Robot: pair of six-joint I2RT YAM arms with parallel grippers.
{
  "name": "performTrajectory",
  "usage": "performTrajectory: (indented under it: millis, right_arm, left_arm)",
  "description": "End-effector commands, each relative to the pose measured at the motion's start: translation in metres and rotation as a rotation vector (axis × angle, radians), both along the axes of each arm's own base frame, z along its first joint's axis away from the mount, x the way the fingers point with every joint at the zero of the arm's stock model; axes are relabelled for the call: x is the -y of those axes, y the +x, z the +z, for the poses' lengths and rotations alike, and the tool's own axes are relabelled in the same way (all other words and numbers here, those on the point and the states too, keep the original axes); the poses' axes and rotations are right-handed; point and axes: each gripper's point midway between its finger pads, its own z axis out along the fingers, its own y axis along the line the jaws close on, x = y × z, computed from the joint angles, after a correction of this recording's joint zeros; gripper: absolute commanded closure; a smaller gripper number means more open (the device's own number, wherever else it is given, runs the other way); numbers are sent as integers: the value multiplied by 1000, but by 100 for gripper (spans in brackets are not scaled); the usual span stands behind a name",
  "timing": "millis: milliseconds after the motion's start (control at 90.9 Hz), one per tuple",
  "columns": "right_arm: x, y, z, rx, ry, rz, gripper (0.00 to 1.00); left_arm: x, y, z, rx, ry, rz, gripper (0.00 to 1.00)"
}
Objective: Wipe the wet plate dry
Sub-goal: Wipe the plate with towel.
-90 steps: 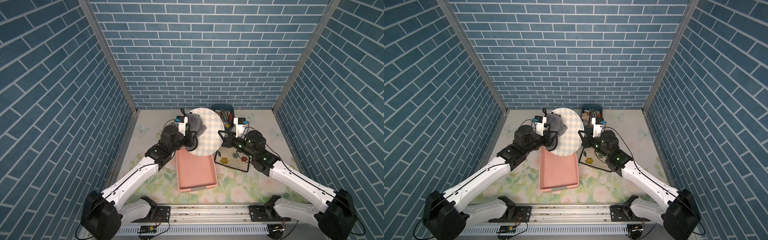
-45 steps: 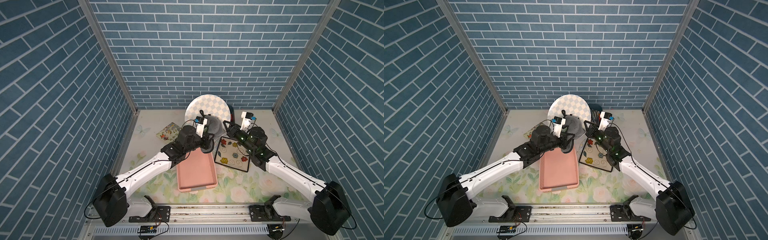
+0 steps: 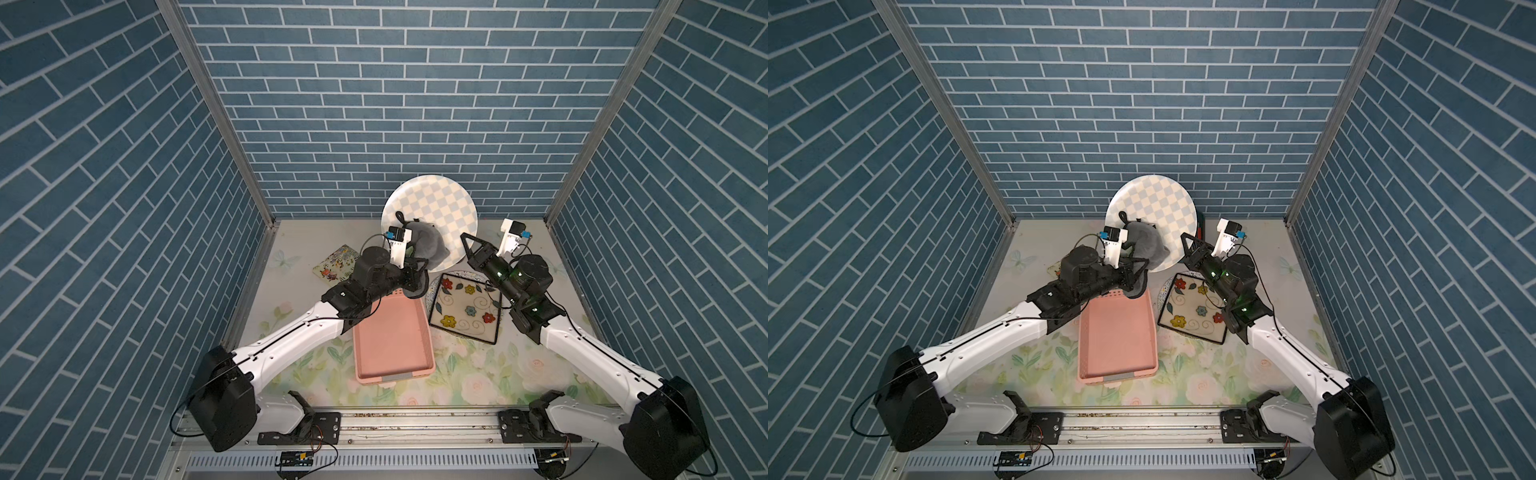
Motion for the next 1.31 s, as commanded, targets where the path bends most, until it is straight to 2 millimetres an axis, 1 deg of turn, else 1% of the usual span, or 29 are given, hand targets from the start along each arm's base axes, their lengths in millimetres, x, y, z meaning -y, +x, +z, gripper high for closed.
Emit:
performTrajectory:
  millis: [0,33,66,99,121,143,187,242,297,352,385,429,462,506,572,627,660,715,759,814,858,902,935,1012,1067,1144,1210,1254,1298]
  right_arm:
    - [4,-68,130,299,281,206,100]
    - [1,-71,130,310,254,221,100]
    - [-5,-75,131,326,228,247,100]
    - [-13,-79,130,339,198,280,100]
    - [-19,-84,129,349,178,311,100]
    - [-27,-89,128,360,157,345,100]
    - [-41,-99,125,382,113,406,100]
    - [-56,-111,120,394,65,472,100]
    - [-65,-119,117,405,50,520,100]
    - [-67,-120,116,405,48,529,100]
    - [-64,-118,118,405,50,511,100]
    - [-58,-114,123,416,55,473,100]
    - [-52,-111,128,424,60,442,100]
    - [-42,-103,132,423,66,402,100]
    - [-23,-93,140,420,82,338,100]
    - [-6,-86,144,417,96,286,100]
    - [0,-84,143,411,95,265,100]
    - [1,-84,141,409,76,256,100]
    - [-6,-88,137,410,64,292,100]
    - [-23,-96,129,405,47,354,100]
    - [-38,-102,122,398,25,392,100]
    - [-49,-108,115,395,9,425,100]
    - [-54,-110,113,396,12,447,100]
    - [-57,-110,114,398,38,458,100]
    - [-53,-107,121,413,48,434,100]
    - [-43,-99,136,440,57,393,100]
    - [-22,-86,151,457,69,319,100]
    - [-2,-77,158,454,93,261,100]
    - [16,-74,165,460,120,219,100]
  left_arm:
    - [-69,33,-9,-77,-29,202,100]
    - [-85,39,0,-62,-48,233,100]
    - [-93,44,9,-40,-43,250,100]
    - [-94,47,16,-18,-12,250,100]
    - [-92,49,16,-17,11,238,100]
    - [-88,49,22,-11,18,215,100]
    - [-74,50,29,-6,27,152,100]
    - [-50,45,31,2,32,57,100]
    - [-23,34,25,7,50,-28,100]
    - [3,23,19,13,73,-98,100]
    - [19,14,13,9,82,-137,100]
    - [34,7,4,-3,89,-172,100]
    - [37,6,0,-16,93,-170,100]
    - [35,9,-6,-32,97,-138,100]
    - [12,23,-7,-35,110,-22,100]
    - [-17,36,1,-44,76,78,100]
    - [-34,43,7,-51,40,128,100]
    - [-58,51,13,-59,-8,182,100]
    - [-62,51,22,-40,-17,179,100]
    - [-51,48,31,-21,-9,120,100]
    - [-33,44,35,-15,-4,56,100]
    - [-11,38,33,-8,23,-8,100]
    - [6,31,36,10,46,-50,100]
    - [40,18,30,23,99,-134,100]
    - [57,12,16,5,126,-174,100]
    - [68,8,-4,-30,162,-189,100]
    - [67,3,-23,-59,194,-184,100]
    - [62,0,-35,-80,215,-174,100]
    - [55,-4,-47,-99,237,-159,100]
